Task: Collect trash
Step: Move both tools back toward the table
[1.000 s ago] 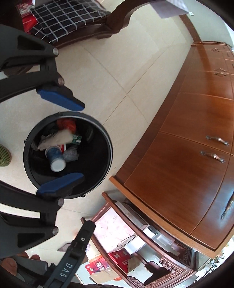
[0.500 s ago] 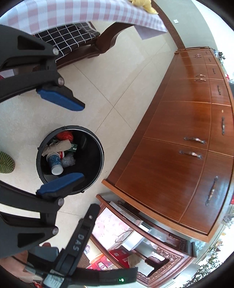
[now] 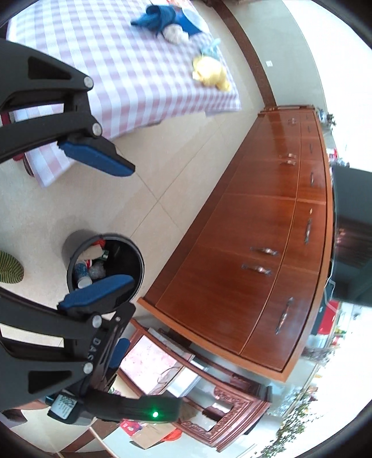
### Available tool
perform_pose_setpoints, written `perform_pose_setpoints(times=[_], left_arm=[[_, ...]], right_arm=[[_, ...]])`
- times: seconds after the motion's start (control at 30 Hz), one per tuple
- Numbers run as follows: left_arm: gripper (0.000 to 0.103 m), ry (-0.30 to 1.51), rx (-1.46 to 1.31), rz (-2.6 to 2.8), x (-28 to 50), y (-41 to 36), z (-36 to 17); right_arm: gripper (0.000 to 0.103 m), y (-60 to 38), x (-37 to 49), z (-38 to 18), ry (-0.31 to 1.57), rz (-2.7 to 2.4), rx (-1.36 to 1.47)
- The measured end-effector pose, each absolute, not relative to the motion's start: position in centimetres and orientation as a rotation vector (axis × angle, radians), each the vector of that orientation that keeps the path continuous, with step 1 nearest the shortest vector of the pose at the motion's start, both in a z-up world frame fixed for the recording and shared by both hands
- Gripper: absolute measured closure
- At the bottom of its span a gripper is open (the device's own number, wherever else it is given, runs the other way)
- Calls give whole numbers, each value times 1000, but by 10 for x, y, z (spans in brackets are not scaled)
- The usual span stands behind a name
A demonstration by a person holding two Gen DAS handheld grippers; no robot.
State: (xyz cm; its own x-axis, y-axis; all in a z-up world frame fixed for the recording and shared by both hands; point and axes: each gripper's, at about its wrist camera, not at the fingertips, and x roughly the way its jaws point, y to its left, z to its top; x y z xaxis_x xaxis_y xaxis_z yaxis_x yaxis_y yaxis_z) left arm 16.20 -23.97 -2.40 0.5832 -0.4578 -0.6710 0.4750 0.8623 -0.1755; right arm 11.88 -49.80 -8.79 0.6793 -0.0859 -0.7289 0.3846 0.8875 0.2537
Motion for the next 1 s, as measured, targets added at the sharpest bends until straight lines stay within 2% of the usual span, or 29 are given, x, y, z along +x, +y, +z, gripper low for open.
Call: perform_pose_setpoints(times=[0.2, 1.0], left_arm=[[30, 744, 2, -433, 158, -182, -15], [30, 688, -130, -50, 162, 27, -12]], right_arm=[[14, -442, 122, -68, 735, -120, 340], [9, -216, 190, -30, 788, 282, 164]])
